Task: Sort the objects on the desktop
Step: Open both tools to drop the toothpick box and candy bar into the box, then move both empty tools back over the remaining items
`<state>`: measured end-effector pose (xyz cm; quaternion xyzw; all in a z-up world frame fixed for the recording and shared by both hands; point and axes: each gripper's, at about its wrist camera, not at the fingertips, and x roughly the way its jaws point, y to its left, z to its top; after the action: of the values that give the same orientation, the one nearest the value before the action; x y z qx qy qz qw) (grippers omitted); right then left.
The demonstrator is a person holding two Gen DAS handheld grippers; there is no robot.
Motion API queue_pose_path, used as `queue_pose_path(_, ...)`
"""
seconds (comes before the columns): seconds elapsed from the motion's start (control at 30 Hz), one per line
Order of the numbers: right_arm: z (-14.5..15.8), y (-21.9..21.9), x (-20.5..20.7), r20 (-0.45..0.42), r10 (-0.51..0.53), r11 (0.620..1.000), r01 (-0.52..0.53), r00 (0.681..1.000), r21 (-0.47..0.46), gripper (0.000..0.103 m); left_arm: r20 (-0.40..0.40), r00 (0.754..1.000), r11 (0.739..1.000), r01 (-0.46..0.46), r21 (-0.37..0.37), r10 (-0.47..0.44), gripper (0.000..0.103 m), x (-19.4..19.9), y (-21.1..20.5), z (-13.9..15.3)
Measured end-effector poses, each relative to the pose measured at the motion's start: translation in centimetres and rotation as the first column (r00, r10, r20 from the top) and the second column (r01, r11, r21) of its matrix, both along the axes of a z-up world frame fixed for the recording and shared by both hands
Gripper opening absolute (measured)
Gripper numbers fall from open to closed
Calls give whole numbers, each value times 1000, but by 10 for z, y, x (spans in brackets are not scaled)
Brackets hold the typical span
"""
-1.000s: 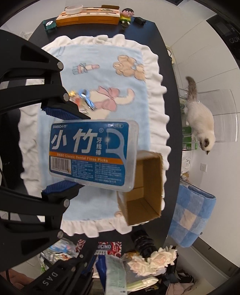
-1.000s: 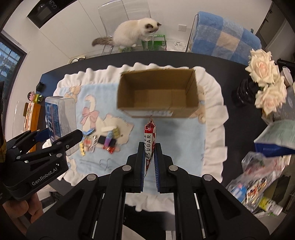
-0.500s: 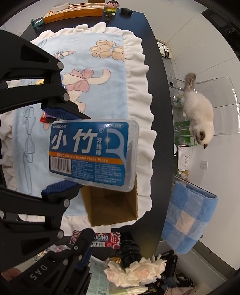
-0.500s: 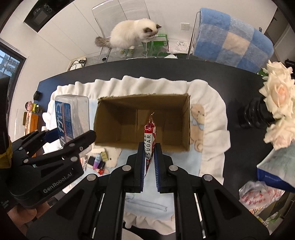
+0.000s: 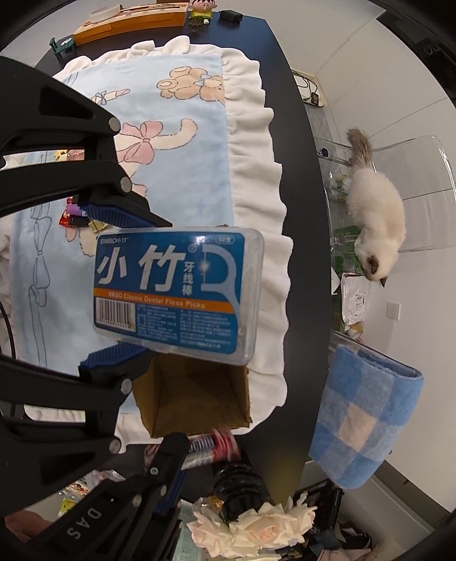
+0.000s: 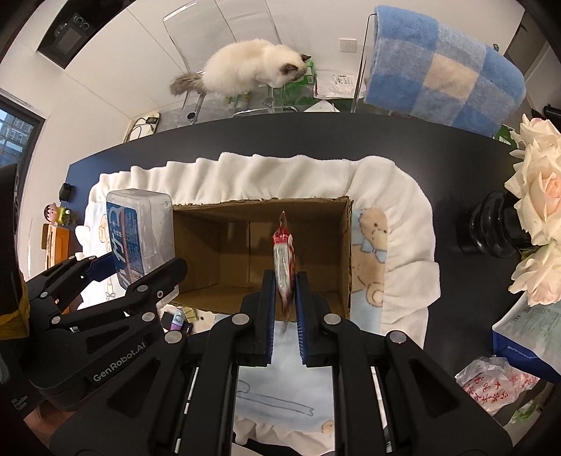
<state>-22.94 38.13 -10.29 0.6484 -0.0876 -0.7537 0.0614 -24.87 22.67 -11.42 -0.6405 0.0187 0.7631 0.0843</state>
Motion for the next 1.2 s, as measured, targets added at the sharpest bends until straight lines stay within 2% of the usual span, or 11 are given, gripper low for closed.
queue_pose_path(0.1,2,2,0,-5,-12,1000,12,1000,12,14,-4,1000,1000,-4,-5,4,58,1,-1,0)
queue_pose_path(0.13,3,3,0,-5,-17,1000,17,1000,12,20,-5,1000,1000,-10,-5,10,63,2,-2,0)
queue_pose_path(0.17,4,3,1,-6,-17,1000,17,1000,11,26,-6,1000,1000,-16,-3,16,77,3,-3,0)
queue_pose_path(0.2,5,3,2,-8,-12,1000,12,1000,14,38,-8,1000,1000,-27,2,27,84,4,-6,2)
queue_pose_path(0.23,6,3,3,-14,-8,1000,8,1000,17,44,-9,999,999,-36,7,36,89,5,-8,3)
queue_pose_path(0.43,19,6,13,-43,-30,999,31,999,35,70,13,999,999,-37,9,36,97,10,-17,9)
queue_pose_path(0.5,25,6,19,-54,-30,998,33,998,51,74,6,1000,1000,-25,15,25,100,15,-20,14)
queue_pose_path(0.67,39,-2,38,-73,-33,995,40,997,88,75,-44,999,999,-8,52,10,101,32,-35,32)
queue_pose_path(0.8,50,-16,57,-81,-40,995,47,996,88,75,-81,996,999,-27,31,30,102,50,-58,45)
queue_pose_path(1.0,58,-54,91,-87,-43,995,51,995,89,75,-48,999,1000,-17,-26,16,102,83,-101,50)
queue_pose_path(1.2,54,-102,124,-63,-44,996,49,997,78,75,-34,999,999,-29,-23,29,102,119,-154,53)
